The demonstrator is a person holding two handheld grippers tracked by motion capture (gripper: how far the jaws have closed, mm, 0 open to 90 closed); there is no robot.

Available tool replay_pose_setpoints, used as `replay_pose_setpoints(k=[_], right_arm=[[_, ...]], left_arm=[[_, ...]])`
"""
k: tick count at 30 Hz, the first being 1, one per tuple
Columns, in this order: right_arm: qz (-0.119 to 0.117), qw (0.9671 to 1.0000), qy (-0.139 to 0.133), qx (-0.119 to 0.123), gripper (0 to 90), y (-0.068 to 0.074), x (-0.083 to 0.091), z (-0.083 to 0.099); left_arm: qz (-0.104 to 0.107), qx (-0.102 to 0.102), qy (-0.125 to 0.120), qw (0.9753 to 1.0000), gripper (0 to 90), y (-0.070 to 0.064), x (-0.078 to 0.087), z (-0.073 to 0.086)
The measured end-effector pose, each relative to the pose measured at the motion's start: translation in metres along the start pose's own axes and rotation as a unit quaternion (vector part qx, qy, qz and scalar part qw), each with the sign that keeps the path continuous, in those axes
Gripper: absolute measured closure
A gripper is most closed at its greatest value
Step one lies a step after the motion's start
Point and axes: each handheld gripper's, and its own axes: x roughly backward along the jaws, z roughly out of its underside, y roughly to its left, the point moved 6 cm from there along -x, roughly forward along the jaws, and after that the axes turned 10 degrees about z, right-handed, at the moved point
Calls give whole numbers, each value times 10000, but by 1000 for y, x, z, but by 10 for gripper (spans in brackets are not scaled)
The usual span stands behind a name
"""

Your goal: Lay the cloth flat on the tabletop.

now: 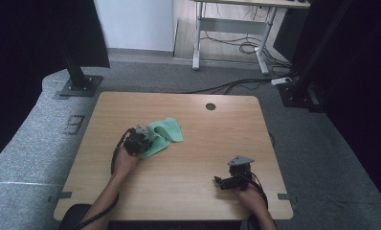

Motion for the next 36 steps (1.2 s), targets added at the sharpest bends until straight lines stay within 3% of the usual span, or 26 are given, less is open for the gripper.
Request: replay_pose_setpoints(k=[5, 9, 10, 11, 15, 20, 24, 26, 29, 30, 31, 32, 33, 34, 36], right_arm=[[1, 10000, 1, 0, 0, 0, 0, 0], [0, 10000, 2, 1, 0, 0, 0, 0], [0, 10000, 2, 0, 0, 0, 0, 0], [0, 10000, 2, 0, 0, 0, 0, 0], [1, 10000, 1, 1, 0, 0, 0, 0], [1, 10000, 2, 1, 0, 0, 0, 0], [1, 10000, -2, 5, 0, 0, 0, 0], [1, 10000, -4, 6, 0, 0, 0, 0], [1, 10000, -3, 4, 0, 0, 0, 0], [2, 10000, -7, 12, 0, 0, 0, 0], [2, 10000, -7, 12, 0, 0, 0, 0], [1, 10000, -6, 13, 0, 0, 0, 0], [1, 10000, -6, 13, 0, 0, 0, 0], [1, 10000, -7, 14, 0, 0, 0, 0], [1, 10000, -8, 13, 0, 0, 0, 0]], left_arm=[[521, -264, 99, 9982, 790, -46, -9, -1], [858, -276, 106, 9959, 722, -63, -13, -8], [847, -320, 29, 9959, 609, -66, -9, -15], [847, -320, 29, 9959, 560, -66, -9, -15], [856, -392, -125, 9955, 443, -69, 10, -34], [732, -363, -408, 9958, 387, -65, 31, -64], [649, -323, -477, 9962, 343, -64, 30, -89], [573, -376, -400, 9968, 339, -64, 24, -99], [423, -444, -124, 9980, 364, -63, 9, -106], [338, -443, 20, 9984, 471, -62, 4, -105], [268, -438, 175, 9985, 471, -60, -1, -103], [241, -428, 333, 9982, 636, -59, -6, -101], [211, -407, 458, 9979, 636, -56, -9, -98], [159, -427, 510, 9977, 749, -54, -10, -96], [78, -411, 427, 9982, 855, -47, -5, -94]])
